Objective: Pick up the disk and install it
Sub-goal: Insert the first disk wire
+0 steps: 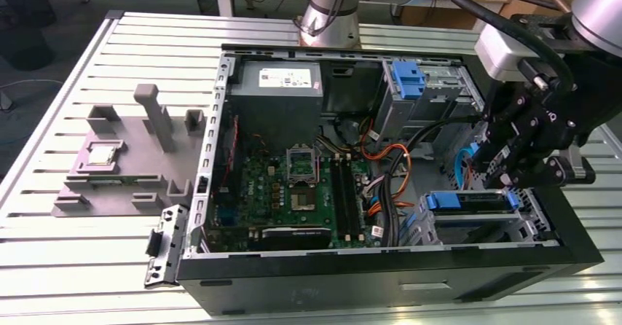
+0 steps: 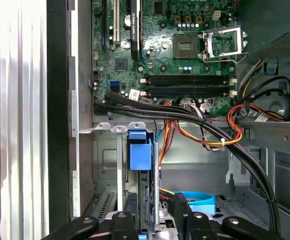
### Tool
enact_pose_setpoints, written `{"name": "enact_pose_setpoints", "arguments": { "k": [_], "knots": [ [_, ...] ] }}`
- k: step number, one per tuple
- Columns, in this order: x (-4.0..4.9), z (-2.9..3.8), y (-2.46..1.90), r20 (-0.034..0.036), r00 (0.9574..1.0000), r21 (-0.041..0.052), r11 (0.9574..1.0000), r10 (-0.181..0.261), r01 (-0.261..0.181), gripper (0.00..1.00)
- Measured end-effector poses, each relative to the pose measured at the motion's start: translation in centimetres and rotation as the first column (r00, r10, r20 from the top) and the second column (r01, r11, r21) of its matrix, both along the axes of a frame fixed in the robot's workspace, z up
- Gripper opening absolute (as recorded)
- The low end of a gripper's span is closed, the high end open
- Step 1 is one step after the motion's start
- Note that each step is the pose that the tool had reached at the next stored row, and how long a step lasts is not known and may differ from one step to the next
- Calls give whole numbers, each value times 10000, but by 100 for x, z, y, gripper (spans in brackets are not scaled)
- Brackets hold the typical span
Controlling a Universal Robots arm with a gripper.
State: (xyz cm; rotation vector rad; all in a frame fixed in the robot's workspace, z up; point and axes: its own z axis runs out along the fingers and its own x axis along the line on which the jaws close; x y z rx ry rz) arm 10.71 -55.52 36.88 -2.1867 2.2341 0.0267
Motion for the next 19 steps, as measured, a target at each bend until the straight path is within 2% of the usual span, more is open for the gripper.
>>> {"name": "enact_pose_setpoints", "arguments": {
  "k": [10,19],
  "knots": [
    [12,-22,76,-1,10000,-2,10000,0,0,42],
    [124,-48,110,0,10000,-4,10000,0,0,42]
  ]
}}
